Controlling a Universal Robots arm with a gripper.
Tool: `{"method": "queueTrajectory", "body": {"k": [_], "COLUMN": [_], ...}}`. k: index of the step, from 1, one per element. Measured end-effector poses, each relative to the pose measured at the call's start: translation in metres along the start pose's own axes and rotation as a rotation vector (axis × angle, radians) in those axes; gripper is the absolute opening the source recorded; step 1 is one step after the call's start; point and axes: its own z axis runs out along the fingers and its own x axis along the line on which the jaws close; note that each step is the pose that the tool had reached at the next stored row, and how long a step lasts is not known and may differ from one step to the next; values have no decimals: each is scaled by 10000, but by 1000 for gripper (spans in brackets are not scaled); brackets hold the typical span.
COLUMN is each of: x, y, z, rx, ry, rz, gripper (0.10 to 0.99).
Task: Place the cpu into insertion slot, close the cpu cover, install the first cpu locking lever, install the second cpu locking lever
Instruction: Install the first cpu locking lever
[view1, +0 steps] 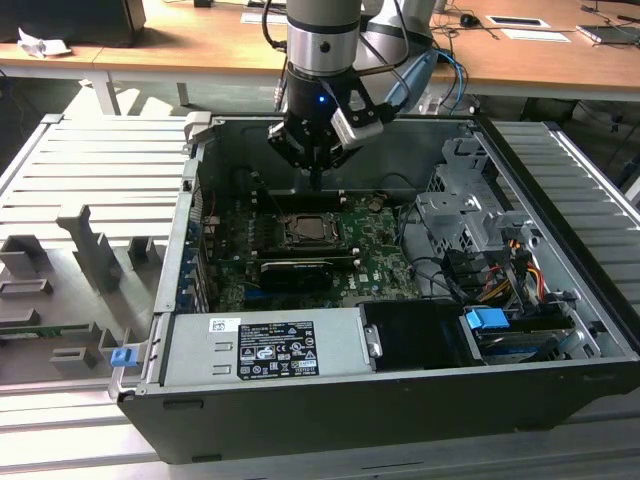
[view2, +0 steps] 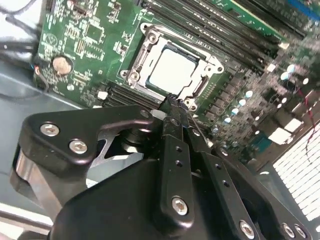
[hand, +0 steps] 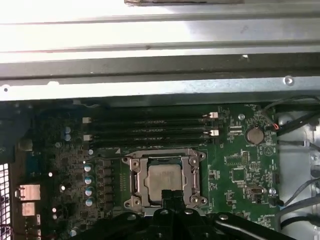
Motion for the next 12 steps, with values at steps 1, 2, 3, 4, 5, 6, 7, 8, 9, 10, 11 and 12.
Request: {"method": "queueTrajectory", "body": {"k": [1, 2, 3, 4, 5, 6, 7, 8, 9, 10, 11, 12], "x": [0, 0, 0, 0, 0, 0, 0, 0, 1, 3, 16, 27], "y": [0, 0, 0, 0, 0, 0, 0, 0, 0, -1, -1, -1], "z": [1, 2, 5, 6, 8, 10, 12, 14, 15, 16, 16, 17], "rx": [-7, -11, -19, -24, -29, -35, -39, -48, -55, -62, -76, -89], "ry": [7, 11, 17, 24, 28, 34, 40, 48, 55, 61, 61, 60], "rz": [-282, -452, -708, -958, -1143, -1395, -1601, -1928, -2216, -2489, -2533, -2555], "gripper": [106, 106, 106, 106, 106, 106, 106, 106, 106, 106, 106, 106]}}
